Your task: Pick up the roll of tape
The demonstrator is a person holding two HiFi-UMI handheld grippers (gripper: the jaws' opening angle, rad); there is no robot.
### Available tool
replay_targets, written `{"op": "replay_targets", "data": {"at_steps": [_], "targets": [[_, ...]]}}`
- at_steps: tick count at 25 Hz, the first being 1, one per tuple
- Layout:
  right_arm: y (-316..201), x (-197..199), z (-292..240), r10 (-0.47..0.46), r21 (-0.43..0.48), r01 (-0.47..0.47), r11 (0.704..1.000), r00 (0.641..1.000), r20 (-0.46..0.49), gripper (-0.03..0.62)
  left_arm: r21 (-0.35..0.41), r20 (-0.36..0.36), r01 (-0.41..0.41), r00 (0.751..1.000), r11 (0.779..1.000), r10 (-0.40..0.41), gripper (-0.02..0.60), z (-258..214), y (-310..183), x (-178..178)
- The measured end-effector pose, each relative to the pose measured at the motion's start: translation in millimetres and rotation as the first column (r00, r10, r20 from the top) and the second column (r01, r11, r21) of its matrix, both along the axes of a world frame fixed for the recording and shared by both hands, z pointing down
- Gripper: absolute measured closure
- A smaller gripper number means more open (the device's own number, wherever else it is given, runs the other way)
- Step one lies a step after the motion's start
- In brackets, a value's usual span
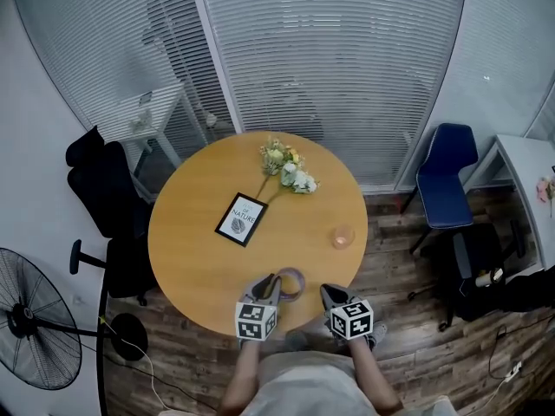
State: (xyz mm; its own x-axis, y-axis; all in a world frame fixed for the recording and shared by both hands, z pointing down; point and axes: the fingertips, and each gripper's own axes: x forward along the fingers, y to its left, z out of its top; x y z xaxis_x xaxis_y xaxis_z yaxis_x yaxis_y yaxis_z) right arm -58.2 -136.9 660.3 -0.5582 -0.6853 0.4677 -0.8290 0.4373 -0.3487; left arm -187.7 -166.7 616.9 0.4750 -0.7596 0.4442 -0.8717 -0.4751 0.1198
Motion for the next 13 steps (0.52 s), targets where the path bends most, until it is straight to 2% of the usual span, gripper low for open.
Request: {"op": "replay_targets", "data": {"at_steps": [13], "targets": [[-9.1,-1.2,-2.1,0.020,0.012,-0.020,1.000,1.000,0.017,0.597,-0.005,0.001,0.007,1.000,1.000,-0.007,0.526,3.5,-6.3,-8.1]]}}
